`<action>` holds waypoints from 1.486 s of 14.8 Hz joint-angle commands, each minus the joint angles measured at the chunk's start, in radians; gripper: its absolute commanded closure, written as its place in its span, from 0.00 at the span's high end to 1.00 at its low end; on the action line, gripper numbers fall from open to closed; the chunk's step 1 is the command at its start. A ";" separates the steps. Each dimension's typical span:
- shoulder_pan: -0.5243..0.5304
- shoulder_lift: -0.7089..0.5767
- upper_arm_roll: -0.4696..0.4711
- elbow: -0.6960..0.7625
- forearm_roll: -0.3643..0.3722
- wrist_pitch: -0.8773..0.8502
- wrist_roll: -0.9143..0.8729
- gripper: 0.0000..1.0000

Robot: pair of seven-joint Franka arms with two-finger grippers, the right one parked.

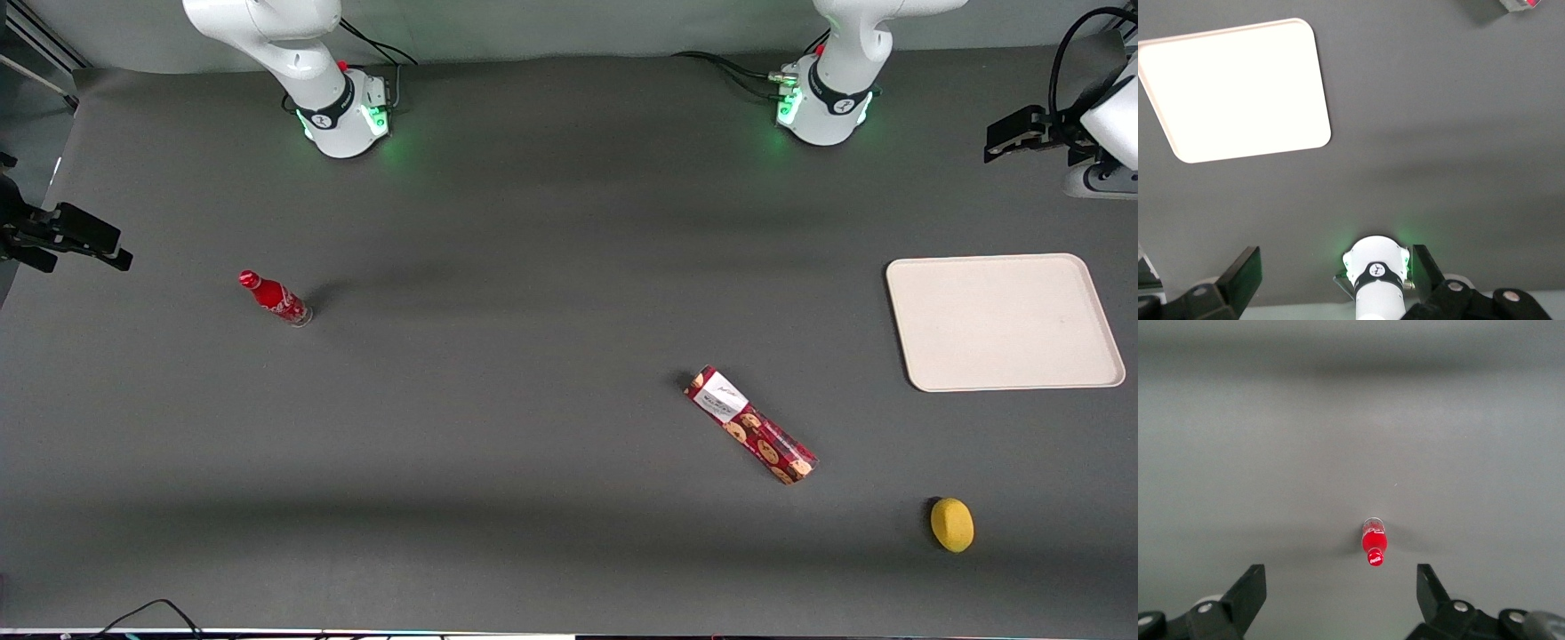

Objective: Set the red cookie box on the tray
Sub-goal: 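Move the left gripper down over the red plaid cookie box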

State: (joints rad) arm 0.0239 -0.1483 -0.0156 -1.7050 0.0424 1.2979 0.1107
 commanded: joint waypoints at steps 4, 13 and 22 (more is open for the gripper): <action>-0.012 0.062 0.003 0.053 -0.036 -0.002 0.007 1.00; -0.022 0.550 -0.144 0.361 -0.154 0.248 -0.915 1.00; -0.056 0.901 -0.244 0.282 0.020 0.785 -1.220 1.00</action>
State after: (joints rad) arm -0.0245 0.6987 -0.2460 -1.4043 -0.0041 1.9967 -1.0432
